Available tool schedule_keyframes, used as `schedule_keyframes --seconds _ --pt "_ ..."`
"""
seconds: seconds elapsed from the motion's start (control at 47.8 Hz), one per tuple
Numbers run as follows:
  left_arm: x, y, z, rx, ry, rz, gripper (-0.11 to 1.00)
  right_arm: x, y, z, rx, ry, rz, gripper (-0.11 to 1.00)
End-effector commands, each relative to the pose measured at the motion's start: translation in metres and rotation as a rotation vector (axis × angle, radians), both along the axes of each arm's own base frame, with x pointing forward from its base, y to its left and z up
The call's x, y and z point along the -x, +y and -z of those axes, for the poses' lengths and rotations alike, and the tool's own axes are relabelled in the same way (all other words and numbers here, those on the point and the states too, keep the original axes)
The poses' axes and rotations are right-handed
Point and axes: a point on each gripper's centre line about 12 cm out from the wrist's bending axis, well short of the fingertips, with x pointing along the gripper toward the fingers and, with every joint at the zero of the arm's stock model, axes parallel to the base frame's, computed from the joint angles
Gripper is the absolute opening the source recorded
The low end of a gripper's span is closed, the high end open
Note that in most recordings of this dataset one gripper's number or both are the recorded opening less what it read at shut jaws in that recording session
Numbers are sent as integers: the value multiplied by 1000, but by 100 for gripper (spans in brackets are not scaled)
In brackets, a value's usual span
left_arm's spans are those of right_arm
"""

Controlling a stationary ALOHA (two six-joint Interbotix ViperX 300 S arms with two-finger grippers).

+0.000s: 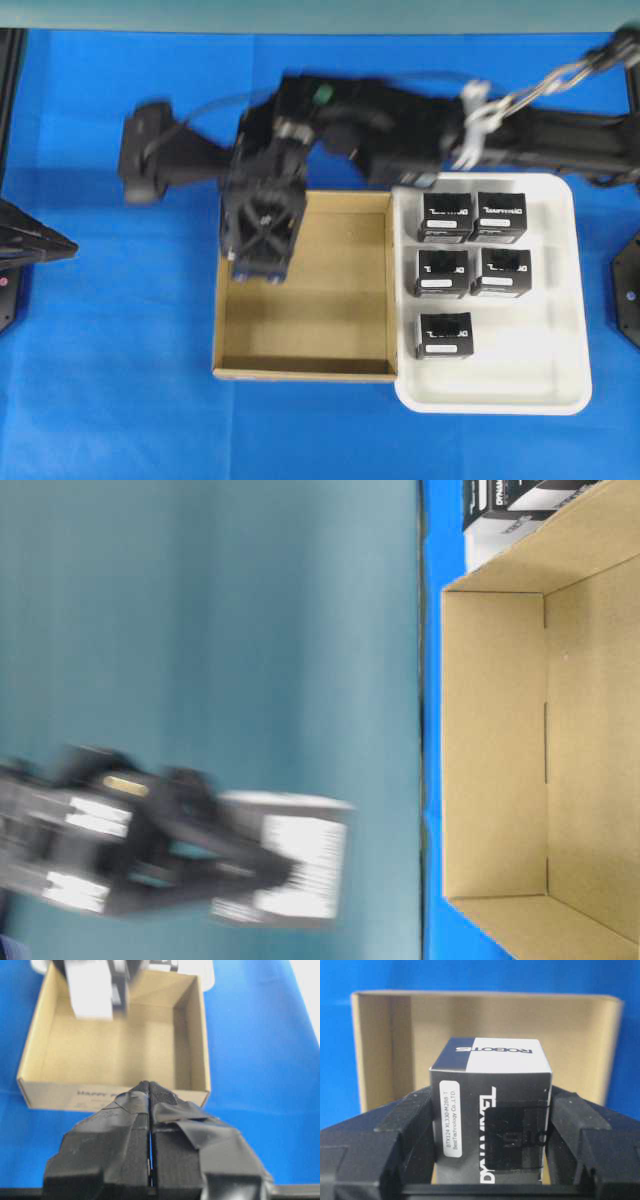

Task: Pick the box from inside the cardboard box.
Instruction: 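Lift the held servo box out and carry it right toward the tray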

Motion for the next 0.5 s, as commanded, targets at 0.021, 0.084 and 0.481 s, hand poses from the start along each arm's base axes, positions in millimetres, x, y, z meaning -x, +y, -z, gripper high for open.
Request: schedule_keyframes --seconds 0.021,0.084,0.481 --pt "-2 0 -9 1 -23 -1 -5 12 2 -33 0 -21 -14 61" --pt "-2 0 -9 0 -23 1 -5 20 3 -41 -2 1 -19 61" --pt "-3 0 -9 3 -20 -1 -5 77 23 -112 -16 -7 5 61"
